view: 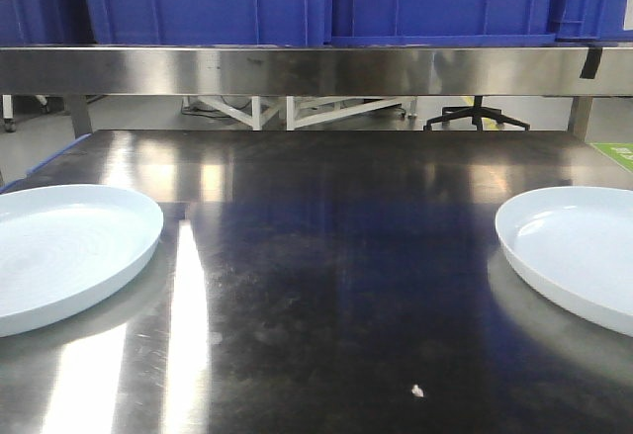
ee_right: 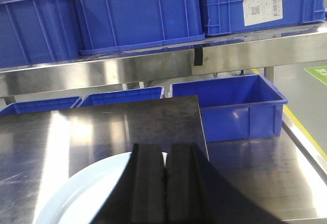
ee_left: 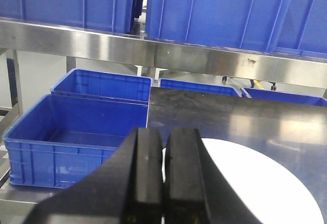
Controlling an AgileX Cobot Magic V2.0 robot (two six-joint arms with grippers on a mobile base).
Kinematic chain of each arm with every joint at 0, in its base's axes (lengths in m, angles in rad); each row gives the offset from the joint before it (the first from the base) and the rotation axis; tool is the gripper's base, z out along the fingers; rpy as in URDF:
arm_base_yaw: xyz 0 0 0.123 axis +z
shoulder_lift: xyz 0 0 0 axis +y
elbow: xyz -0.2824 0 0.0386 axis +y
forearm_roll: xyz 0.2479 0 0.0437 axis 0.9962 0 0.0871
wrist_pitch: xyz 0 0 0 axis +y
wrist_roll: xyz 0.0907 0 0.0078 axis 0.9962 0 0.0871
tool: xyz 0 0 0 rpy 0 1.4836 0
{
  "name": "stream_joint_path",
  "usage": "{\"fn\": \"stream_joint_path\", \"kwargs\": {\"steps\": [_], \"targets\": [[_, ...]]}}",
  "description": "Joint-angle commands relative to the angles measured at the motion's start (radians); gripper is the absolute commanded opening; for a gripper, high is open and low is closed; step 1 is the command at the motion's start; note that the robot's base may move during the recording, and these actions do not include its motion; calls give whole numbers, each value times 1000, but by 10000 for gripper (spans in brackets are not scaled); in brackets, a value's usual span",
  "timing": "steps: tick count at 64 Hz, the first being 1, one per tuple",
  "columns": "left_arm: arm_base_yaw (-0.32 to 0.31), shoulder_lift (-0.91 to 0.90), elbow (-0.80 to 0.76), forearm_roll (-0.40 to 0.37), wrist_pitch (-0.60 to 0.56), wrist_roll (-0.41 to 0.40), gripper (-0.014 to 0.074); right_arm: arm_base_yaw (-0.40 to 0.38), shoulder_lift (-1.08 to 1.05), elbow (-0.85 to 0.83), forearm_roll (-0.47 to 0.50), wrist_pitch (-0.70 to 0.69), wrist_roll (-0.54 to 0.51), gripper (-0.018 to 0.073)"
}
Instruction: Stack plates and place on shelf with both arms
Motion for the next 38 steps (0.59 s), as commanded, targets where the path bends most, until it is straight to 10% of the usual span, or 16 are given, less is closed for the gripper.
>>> {"fn": "stream_joint_path", "kwargs": {"steps": [1,38], "targets": [[1,-17,3,-7,-83,-5,90,1,-19,2,-5,-89,-1,48],[1,-17,3,-7,-83,-5,90,1,-19,2,-5,-89,-1,48]]}}
